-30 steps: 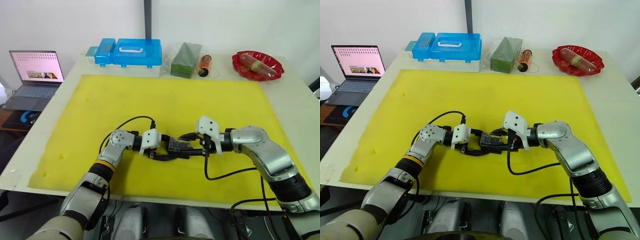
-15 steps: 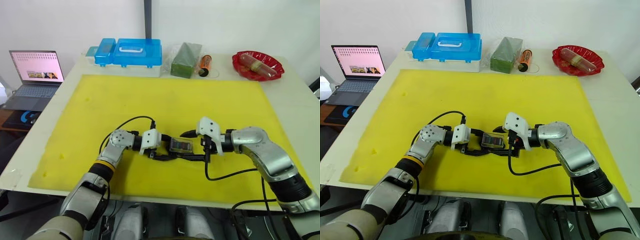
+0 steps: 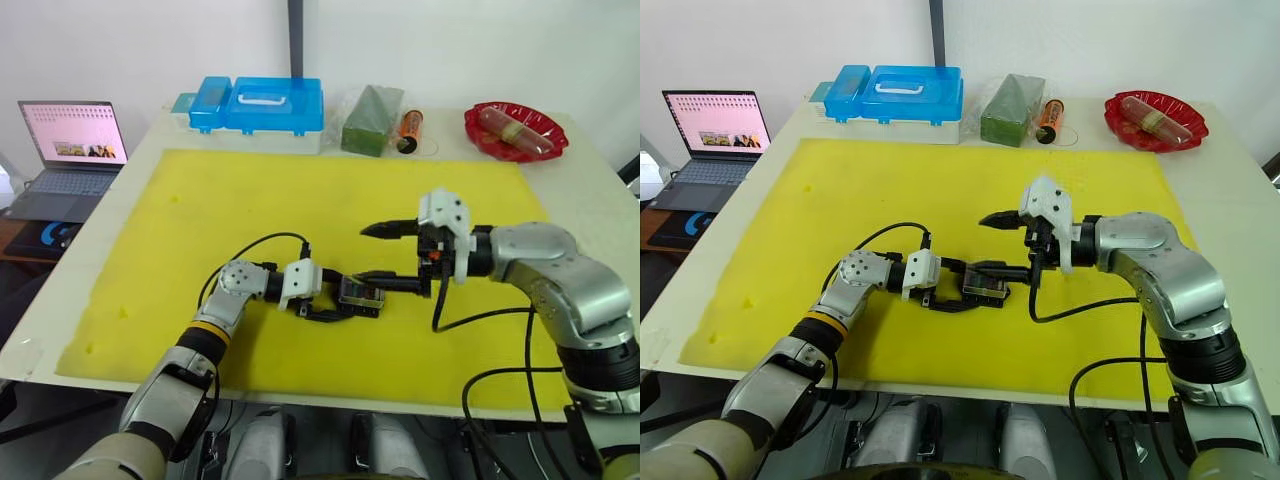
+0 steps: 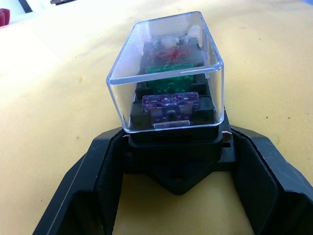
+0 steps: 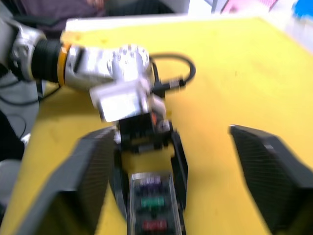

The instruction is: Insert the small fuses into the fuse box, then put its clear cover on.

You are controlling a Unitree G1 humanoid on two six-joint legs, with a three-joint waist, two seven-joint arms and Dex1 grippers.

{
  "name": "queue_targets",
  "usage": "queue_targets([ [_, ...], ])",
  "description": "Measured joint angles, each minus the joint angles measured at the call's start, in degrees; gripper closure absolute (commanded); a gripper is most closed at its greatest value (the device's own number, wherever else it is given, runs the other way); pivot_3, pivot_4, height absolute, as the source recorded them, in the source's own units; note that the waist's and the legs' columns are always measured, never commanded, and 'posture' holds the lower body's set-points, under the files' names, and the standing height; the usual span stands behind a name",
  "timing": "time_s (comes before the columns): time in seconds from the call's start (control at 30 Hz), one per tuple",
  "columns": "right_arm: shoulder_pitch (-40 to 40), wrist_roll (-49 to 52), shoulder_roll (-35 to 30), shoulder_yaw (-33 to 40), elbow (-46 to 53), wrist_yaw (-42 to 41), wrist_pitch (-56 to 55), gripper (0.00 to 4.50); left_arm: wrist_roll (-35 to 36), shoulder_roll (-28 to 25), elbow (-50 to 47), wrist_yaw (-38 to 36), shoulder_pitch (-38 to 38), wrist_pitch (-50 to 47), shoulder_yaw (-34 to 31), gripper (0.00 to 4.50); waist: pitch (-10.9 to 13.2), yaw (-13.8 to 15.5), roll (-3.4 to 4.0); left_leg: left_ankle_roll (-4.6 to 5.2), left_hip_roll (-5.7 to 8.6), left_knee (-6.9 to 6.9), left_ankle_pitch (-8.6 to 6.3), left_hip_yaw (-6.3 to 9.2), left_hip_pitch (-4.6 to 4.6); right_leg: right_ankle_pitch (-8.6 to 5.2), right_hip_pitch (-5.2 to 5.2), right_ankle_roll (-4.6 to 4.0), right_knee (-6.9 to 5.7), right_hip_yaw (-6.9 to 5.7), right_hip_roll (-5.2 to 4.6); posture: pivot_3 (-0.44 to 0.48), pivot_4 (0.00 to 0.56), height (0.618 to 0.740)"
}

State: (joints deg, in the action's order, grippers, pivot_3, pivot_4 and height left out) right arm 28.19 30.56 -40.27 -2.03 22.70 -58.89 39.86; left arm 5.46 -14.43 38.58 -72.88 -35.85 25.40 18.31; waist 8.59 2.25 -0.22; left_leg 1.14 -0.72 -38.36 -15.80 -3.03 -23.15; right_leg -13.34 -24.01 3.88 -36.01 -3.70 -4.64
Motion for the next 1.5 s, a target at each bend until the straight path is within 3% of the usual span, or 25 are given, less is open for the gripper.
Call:
queue_targets([
  [0.23,-2.55,-2.3,0.21,-2.13,-0.51,0.1,-5.14,4.28,0.0,-0.01,0.04,-0.15,0.04,0.32,0.0,1.72,0.0,-0.03,0.0,0.0,0.01,0.0,0.0,-0.02,-0.01,0.0,-0.01,0.01,0.0,-0.01,0.08,0.0,0.15,0.74],
  [0.27,-2.54,-2.33,0.22,-2.13,-0.53,0.12,-5.49,4.45,0.0,-0.01,0.04,-0.16,0.04,0.33,0.0,1.72,0.0,-0.03,0.0,0.0,0.01,0.0,0.0,-0.02,-0.01,0.0,-0.01,0.01,0.0,0.0,0.08,0.0,0.15,0.74],
  [0.47,-2.55,-3.33,0.96,-3.54,-1.54,0.2,-7.2,4.45,0.0,-0.03,-0.08,-0.18,0.16,0.35,0.0,1.72,0.0,-0.05,0.0,0.0,0.01,0.0,0.0,-0.02,0.0,0.0,-0.01,0.0,0.0,-0.01,0.09,0.0,0.15,0.74],
  [0.63,-4.68,-10.8,3.83,-11.85,-13.85,-0.91,-15.44,4.45,-0.34,-0.19,-0.34,0.0,0.66,0.12,-0.06,1.72,-0.1,-0.14,0.04,0.0,0.03,0.0,0.0,-0.09,0.01,0.0,-0.01,0.01,0.0,0.0,0.11,0.0,0.15,0.74],
  [0.77,-3.43,-12.43,3.78,-13.69,-18.49,-3.6,-20.49,4.45,-1.23,-0.16,-0.33,0.64,1.18,-0.23,0.06,1.72,-0.5,-0.23,-0.06,0.17,-0.03,0.17,-0.12,-0.06,0.83,-0.19,0.77,-0.06,0.17,-0.04,0.13,0.0,0.15,0.74],
  [1.17,-5.92,-10.55,4.15,-10.21,-13.76,-1.59,-16.28,4.45,-1.22,0.27,-0.56,0.73,1.28,-0.87,-0.18,1.72,-0.7,-0.05,-0.16,0.18,-0.09,0.22,-0.15,-0.04,0.67,-0.19,0.68,-0.1,0.4,0.02,-0.11,0.0,0.15,0.74],
  [1.33,-4.89,-5.37,2.5,-1.75,-6.63,3.03,-8.19,4.45,-1.16,0.47,-1.26,1.21,1.45,-1.65,-0.7,1.72,-0.64,-0.03,-0.07,0.17,-0.07,0.22,-0.16,-0.07,0.52,-0.18,0.63,-0.14,0.6,0.02,-0.23,0.0,0.15,0.74],
  [1.43,-6.1,-2.28,-3.58,6.38,-0.93,4.13,-4.83,3.83,-1.16,0.65,-1.81,2.0,1.68,-2.07,-0.66,1.72,-0.63,0.16,-0.05,0.16,-0.03,0.23,-0.16,-0.02,0.4,-0.18,0.59,-0.15,0.73,-0.05,-0.34,0.0,0.15,0.74],
  [1.5,-10.38,-2.22,-8.05,11.32,1.26,3.59,-5.04,3.14,-1.18,0.44,-2.0,2.1,1.82,-2.1,-0.68,1.72,-0.65,-0.01,-0.11,0.17,-0.02,0.26,-0.17,-0.02,0.4,-0.18,0.64,-0.15,0.83,-0.06,-0.35,0.0,0.15,0.74],
])
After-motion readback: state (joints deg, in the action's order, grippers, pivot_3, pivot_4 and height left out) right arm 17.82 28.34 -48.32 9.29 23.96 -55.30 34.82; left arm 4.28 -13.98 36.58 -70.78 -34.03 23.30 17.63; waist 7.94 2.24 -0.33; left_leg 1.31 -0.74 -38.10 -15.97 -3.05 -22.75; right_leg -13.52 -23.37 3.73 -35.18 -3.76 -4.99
